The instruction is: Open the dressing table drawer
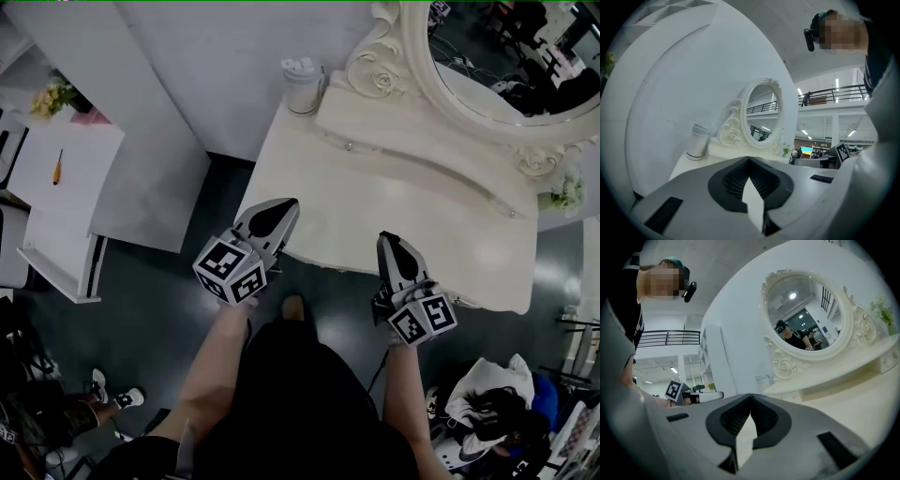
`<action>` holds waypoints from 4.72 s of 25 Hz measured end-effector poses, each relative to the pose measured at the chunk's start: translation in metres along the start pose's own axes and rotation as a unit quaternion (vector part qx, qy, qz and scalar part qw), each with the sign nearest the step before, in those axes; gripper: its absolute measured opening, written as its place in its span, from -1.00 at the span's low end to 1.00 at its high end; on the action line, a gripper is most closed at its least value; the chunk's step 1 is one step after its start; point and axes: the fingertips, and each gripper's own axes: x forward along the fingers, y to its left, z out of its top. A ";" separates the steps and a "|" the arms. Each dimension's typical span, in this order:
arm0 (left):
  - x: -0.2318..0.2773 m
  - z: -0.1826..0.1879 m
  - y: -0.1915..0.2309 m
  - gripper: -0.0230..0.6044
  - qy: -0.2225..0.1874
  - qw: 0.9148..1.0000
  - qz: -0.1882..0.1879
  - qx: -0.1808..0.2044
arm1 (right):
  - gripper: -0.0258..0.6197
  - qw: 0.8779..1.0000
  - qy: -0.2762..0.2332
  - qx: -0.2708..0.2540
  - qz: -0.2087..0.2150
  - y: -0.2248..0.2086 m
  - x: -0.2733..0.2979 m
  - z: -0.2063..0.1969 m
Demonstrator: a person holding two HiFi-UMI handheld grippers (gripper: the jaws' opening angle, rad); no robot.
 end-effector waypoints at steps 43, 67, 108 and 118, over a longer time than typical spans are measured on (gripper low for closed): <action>0.213 -0.085 0.093 -0.33 0.151 0.986 0.059 0.046 | -0.91 0.994 0.099 -0.022 0.040 -0.125 0.152 -0.038; 0.241 -0.108 0.095 -0.60 0.219 0.969 0.114 0.015 | -0.91 0.994 0.108 -0.009 0.026 -0.138 0.149 -0.055; 0.191 -0.120 0.070 -0.60 0.249 0.965 0.080 0.002 | -0.91 0.995 0.095 0.027 -0.001 -0.109 0.112 -0.065; 0.183 -0.122 0.065 -0.60 0.250 0.965 0.078 0.001 | -0.91 0.995 0.095 0.026 -0.002 -0.104 0.108 -0.066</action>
